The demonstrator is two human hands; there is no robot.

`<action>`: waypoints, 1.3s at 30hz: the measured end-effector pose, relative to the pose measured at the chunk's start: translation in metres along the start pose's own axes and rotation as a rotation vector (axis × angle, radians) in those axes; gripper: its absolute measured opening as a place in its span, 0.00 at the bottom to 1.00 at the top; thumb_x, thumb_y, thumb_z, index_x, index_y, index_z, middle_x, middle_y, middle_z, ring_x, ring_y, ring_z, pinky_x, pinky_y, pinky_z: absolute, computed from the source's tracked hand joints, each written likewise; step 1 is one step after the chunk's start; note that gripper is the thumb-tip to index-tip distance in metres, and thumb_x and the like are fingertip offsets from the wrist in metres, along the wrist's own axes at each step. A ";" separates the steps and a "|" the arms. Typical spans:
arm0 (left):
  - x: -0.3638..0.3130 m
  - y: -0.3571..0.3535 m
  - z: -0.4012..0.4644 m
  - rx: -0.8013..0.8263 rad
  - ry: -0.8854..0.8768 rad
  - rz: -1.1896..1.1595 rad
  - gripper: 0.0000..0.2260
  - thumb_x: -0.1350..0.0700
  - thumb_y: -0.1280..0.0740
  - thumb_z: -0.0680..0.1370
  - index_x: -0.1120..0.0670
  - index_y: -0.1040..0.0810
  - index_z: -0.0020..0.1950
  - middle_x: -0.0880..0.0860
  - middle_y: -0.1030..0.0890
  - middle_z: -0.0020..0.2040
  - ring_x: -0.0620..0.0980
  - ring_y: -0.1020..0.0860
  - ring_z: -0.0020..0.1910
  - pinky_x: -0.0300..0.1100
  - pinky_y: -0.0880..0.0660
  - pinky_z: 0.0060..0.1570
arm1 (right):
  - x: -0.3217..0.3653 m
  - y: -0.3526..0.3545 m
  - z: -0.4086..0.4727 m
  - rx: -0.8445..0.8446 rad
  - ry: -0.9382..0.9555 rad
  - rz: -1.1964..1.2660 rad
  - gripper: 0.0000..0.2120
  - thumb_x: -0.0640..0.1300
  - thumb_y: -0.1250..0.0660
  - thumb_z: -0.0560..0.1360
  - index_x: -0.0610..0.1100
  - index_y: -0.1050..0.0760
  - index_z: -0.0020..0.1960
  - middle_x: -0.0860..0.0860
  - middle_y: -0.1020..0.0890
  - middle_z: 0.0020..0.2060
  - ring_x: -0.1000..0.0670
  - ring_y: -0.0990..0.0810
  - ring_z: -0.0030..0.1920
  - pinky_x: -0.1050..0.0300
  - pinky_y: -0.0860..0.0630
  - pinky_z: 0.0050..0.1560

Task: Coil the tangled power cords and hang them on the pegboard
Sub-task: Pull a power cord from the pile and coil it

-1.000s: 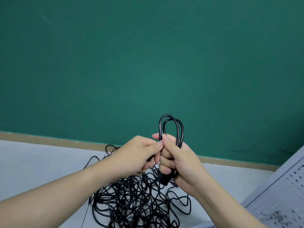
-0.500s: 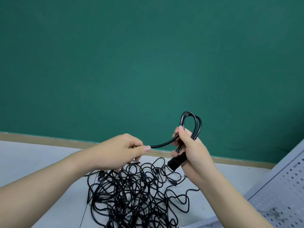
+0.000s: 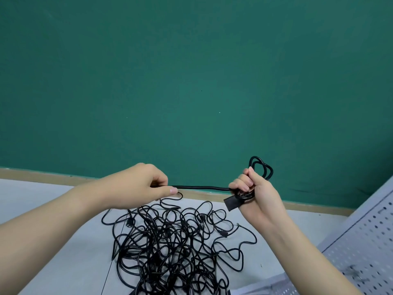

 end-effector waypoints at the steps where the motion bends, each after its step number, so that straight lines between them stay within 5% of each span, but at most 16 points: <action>1: 0.000 0.002 0.000 -0.012 -0.017 0.010 0.23 0.37 0.34 0.79 0.53 0.28 0.35 0.45 0.35 0.27 0.46 0.38 0.29 0.42 0.37 0.33 | -0.001 0.001 0.001 -0.009 -0.006 -0.005 0.14 0.44 0.44 0.87 0.45 0.34 0.42 0.54 0.41 0.29 0.53 0.41 0.26 0.60 0.32 0.33; 10: -0.040 0.013 -0.016 -0.143 -0.213 -0.173 0.19 0.45 0.31 0.80 0.56 0.25 0.36 0.53 0.35 0.30 0.48 0.40 0.29 0.41 0.42 0.31 | -0.004 -0.004 -0.012 0.035 -0.022 -0.239 0.15 0.55 0.31 0.79 0.44 0.30 0.46 0.54 0.43 0.33 0.56 0.42 0.26 0.64 0.38 0.24; 15: -0.059 0.016 -0.023 -0.167 -0.274 -0.239 0.15 0.47 0.30 0.80 0.55 0.21 0.37 0.51 0.29 0.30 0.43 0.33 0.28 0.37 0.36 0.31 | -0.019 -0.021 -0.025 0.235 -0.053 -0.412 0.40 0.65 0.16 0.57 0.43 0.29 0.54 0.54 0.43 0.34 0.56 0.42 0.27 0.65 0.38 0.26; 17: -0.063 0.017 -0.023 -0.201 -0.309 -0.235 0.15 0.46 0.29 0.79 0.54 0.20 0.38 0.53 0.25 0.31 0.46 0.32 0.29 0.40 0.34 0.32 | -0.029 -0.029 -0.033 0.341 -0.074 -0.482 0.42 0.65 0.15 0.54 0.42 0.30 0.54 0.53 0.43 0.35 0.57 0.42 0.28 0.65 0.39 0.27; 20: -0.067 0.018 -0.021 -0.231 -0.335 -0.250 0.15 0.44 0.29 0.78 0.53 0.19 0.38 0.56 0.27 0.30 0.47 0.36 0.30 0.41 0.37 0.32 | -0.040 -0.039 -0.045 0.484 -0.062 -0.681 0.32 0.63 0.16 0.60 0.45 0.28 0.49 0.55 0.37 0.32 0.57 0.39 0.28 0.66 0.37 0.29; 24: -0.069 0.015 -0.020 -0.241 -0.317 -0.281 0.13 0.43 0.28 0.77 0.49 0.16 0.38 0.57 0.23 0.30 0.55 0.35 0.31 0.48 0.37 0.31 | -0.051 -0.049 -0.057 0.589 -0.038 -0.957 0.09 0.46 0.26 0.70 0.48 0.25 0.45 0.57 0.29 0.33 0.57 0.32 0.31 0.63 0.35 0.34; 31: -0.048 0.018 -0.014 -0.403 -0.143 -0.155 0.29 0.27 0.28 0.63 0.53 0.28 0.32 0.49 0.34 0.23 0.47 0.40 0.27 0.45 0.39 0.30 | -0.064 -0.049 -0.060 0.586 -0.292 -0.912 0.04 0.40 0.38 0.77 0.43 0.25 0.49 0.54 0.35 0.31 0.55 0.41 0.29 0.64 0.42 0.29; 39: -0.038 0.027 -0.013 -0.434 -0.134 -0.201 0.30 0.29 0.25 0.63 0.53 0.33 0.37 0.44 0.36 0.24 0.45 0.40 0.28 0.41 0.40 0.30 | -0.065 -0.053 -0.066 0.635 -0.462 -0.725 0.11 0.46 0.41 0.85 0.43 0.25 0.48 0.53 0.39 0.33 0.56 0.43 0.30 0.67 0.42 0.27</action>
Point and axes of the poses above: each hand's wrist, its own z-axis towards the middle knuckle, its own y-axis out of the back of the hand, x = y × z, the point moved 6 cm from there along z, towards the middle knuckle
